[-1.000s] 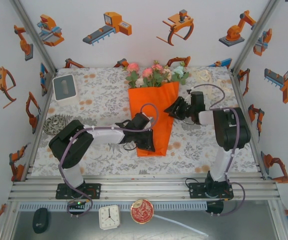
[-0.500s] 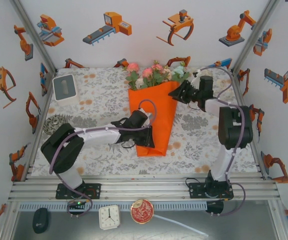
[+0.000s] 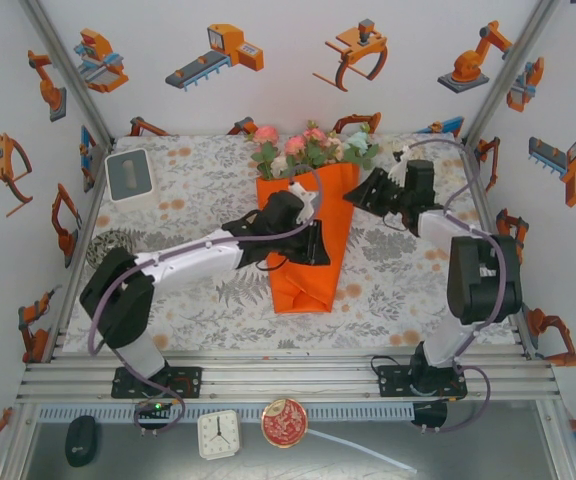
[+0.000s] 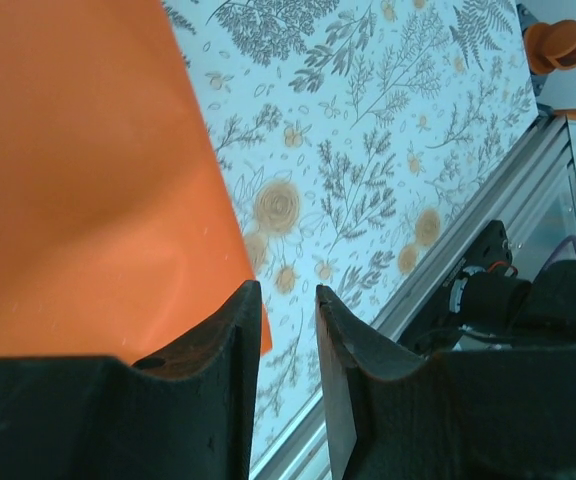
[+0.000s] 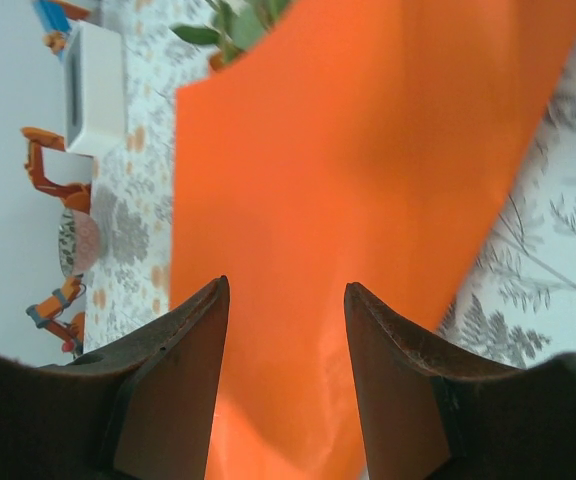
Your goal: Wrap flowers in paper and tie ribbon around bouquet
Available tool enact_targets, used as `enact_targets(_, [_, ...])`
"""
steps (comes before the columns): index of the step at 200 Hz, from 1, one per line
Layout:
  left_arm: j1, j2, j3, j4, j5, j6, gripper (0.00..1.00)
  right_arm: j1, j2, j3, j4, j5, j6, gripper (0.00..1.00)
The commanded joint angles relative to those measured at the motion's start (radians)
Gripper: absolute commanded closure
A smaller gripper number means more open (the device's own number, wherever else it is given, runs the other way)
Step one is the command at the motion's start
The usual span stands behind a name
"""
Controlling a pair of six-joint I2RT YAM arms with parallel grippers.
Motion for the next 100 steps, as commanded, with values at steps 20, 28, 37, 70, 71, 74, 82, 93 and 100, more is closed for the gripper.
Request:
enact_targets(20, [-0.033, 0.145, 0.032, -0.038, 0.075, 0.056, 0.69, 0.004, 0.054, -0.027, 0.065, -0.014, 0.047, 0.53])
enact_targets(28, [-0.033, 0.145, 0.003, -0.033, 0.066, 0.061, 0.69, 0.006, 0.058, -0.03, 0.063, -0.014, 0.047, 0.53])
enact_targets(37, [-0.032, 0.147, -0.027, -0.026, 0.063, 0.067, 0.69, 0.007, 0.057, -0.037, 0.063, -0.014, 0.047, 0.53])
enact_targets(70, [-0.03, 0.168, -0.099, -0.011, 0.064, 0.049, 0.7, 0.015, 0.083, -0.048, 0.078, -0.024, 0.057, 0.54])
enact_targets(71, [-0.03, 0.169, -0.101, -0.01, 0.063, 0.047, 0.7, 0.014, 0.085, -0.049, 0.078, -0.024, 0.057, 0.54])
enact_targets(74, [-0.029, 0.167, -0.107, -0.01, 0.061, 0.044, 0.7, 0.016, 0.089, -0.049, 0.081, -0.025, 0.061, 0.54])
enact_targets(82, [-0.027, 0.165, -0.119, -0.01, 0.051, 0.037, 0.7, 0.019, 0.104, -0.051, 0.093, -0.028, 0.073, 0.54])
enact_targets(93, [-0.024, 0.161, -0.13, -0.007, 0.044, 0.033, 0.7, 0.022, 0.131, -0.049, 0.12, -0.036, 0.088, 0.54])
enact_targets(100, [-0.022, 0.158, -0.135, -0.005, 0.043, 0.033, 0.71, 0.025, 0.149, -0.047, 0.136, -0.04, 0.099, 0.54])
